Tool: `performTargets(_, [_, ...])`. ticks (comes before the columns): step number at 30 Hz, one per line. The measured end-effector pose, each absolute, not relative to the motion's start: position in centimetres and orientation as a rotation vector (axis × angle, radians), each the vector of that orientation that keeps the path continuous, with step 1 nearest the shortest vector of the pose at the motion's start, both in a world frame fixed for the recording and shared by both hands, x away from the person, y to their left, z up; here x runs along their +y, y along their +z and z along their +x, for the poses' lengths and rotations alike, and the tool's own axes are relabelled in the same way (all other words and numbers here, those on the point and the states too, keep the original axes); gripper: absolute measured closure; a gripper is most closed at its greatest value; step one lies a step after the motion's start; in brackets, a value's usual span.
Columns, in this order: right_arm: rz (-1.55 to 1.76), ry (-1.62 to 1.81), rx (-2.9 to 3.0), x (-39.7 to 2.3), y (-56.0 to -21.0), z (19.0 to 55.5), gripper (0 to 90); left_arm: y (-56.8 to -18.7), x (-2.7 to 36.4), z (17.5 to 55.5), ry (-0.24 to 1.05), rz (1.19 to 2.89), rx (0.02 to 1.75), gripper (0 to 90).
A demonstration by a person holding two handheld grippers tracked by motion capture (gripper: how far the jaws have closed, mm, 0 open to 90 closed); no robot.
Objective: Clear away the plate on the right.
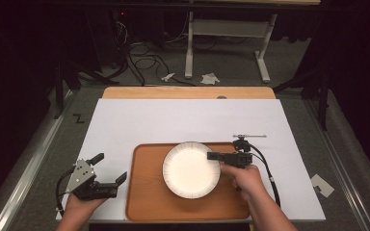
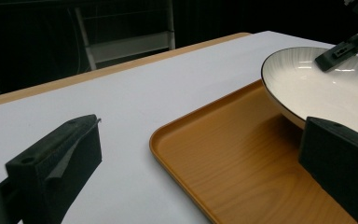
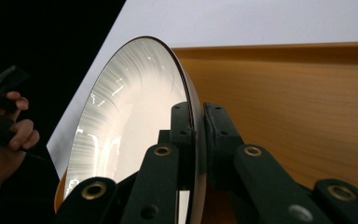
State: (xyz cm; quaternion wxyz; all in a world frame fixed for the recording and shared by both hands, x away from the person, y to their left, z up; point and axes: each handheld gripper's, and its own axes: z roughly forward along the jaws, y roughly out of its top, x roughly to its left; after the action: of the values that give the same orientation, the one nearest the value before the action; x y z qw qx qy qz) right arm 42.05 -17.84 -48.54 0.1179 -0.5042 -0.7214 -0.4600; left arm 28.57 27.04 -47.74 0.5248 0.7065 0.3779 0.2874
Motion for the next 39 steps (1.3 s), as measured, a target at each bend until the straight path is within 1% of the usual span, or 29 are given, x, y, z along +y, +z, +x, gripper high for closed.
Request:
performTargets(11, [-1.459,-1.257,-2.183,-16.9,-49.3,42.0,83.8,-47.7,27.1,28.5,0.689,1.685,0.902,0.3])
performTargets(17, [-1.48,-1.225,-2.225,-16.7,-49.6,42.2,84.9,-47.8,27.2,28.7,0.682,1.691,0.904,0.3])
performTargets(39, [-1.487,-1.175,-2.295,-16.7,-49.9,42.0,83.7,-48.0,26.3,29.0,0.659,1.726,0.88,0.3])
